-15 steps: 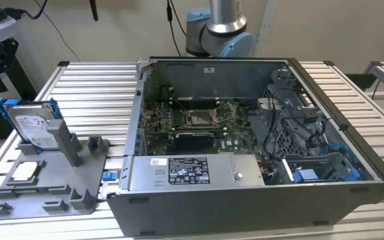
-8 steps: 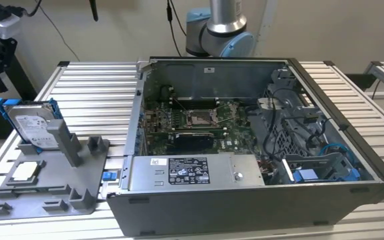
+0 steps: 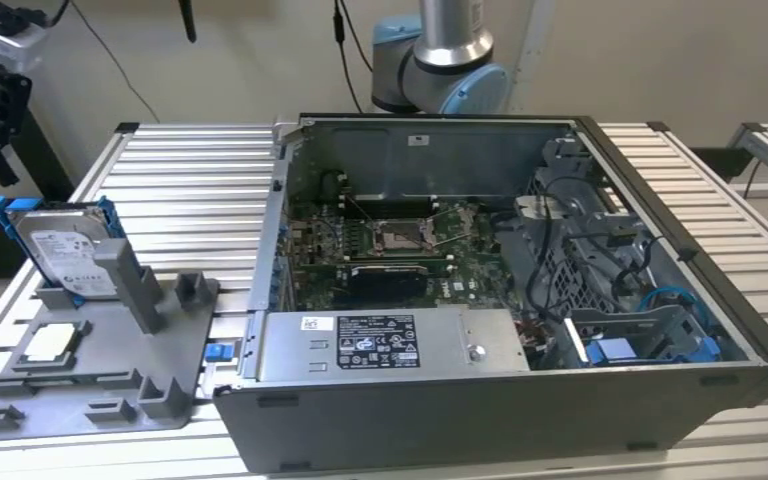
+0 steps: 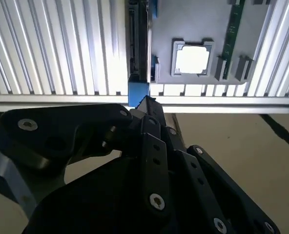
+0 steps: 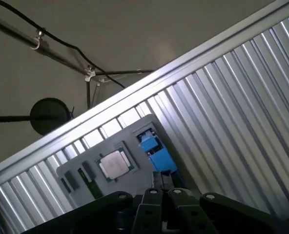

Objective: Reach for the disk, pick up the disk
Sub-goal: 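Pick up the disk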

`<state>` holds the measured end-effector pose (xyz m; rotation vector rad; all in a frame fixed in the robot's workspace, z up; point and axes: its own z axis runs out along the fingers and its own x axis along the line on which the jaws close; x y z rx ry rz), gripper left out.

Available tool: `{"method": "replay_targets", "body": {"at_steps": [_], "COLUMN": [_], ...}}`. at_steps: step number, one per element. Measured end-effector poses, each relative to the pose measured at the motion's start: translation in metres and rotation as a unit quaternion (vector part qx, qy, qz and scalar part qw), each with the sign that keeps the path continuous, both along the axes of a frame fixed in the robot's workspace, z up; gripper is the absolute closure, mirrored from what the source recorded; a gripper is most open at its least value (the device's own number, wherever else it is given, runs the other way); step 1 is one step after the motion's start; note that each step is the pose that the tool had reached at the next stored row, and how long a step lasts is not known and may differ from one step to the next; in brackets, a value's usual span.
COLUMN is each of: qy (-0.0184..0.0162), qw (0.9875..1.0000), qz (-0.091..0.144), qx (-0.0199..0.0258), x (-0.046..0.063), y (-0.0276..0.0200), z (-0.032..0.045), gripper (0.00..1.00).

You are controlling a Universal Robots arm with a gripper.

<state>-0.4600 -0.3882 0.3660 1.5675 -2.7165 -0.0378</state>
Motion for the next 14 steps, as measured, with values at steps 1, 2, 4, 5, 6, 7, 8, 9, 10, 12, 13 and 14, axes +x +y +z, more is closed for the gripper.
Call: {"method": "replay_targets", "body": {"at_steps": [1,2,4,5,6,7,8,9,10,12,13,14], "qy": [-0.0005,-0.0007,-0.0010,-0.0010,-0.0010,-0.0010,-0.0010,-0.0010,-0.0010,-0.0011,-0.0011,-0.0010], "qw": [1.0000,0.9998,0.9993,0.9990,0.9985,0.9980,0.9974,0.9966,0.9958,0.9940,0.9930,0.9919], "qz": [0.009,0.018,0.036,0.046,0.055,0.064,0.073,0.082,0.091,0.109,0.118,0.127], "qx": [0.0000,0.0001,0.0000,0.0000,0.0000,0.0001,0.0001,0.0001,0.0001,0.0001,0.0001,0.0001], "x": [0.0000,0.0000,0.0000,0.0000,0.0000,0.0000,0.0000,0.0000,0.0000,0.0000,0.0000,0.0000], "y": [0.0000,0.0000,0.0000,0.0000,0.0000,0.0000,0.0000,0.0000,0.0000,0.0000,0.0000,0.0000], "z": [-0.0004,-0.0008,-0.0017,-0.0022,-0.0026,-0.0030,-0.0033,-0.0036,-0.0039,-0.0044,-0.0046,-0.0046], "gripper": [1.00,1.00,1.00,1.00,1.00,1.00,1.00,1.00,1.00,1.00,1.00,1.00]}}
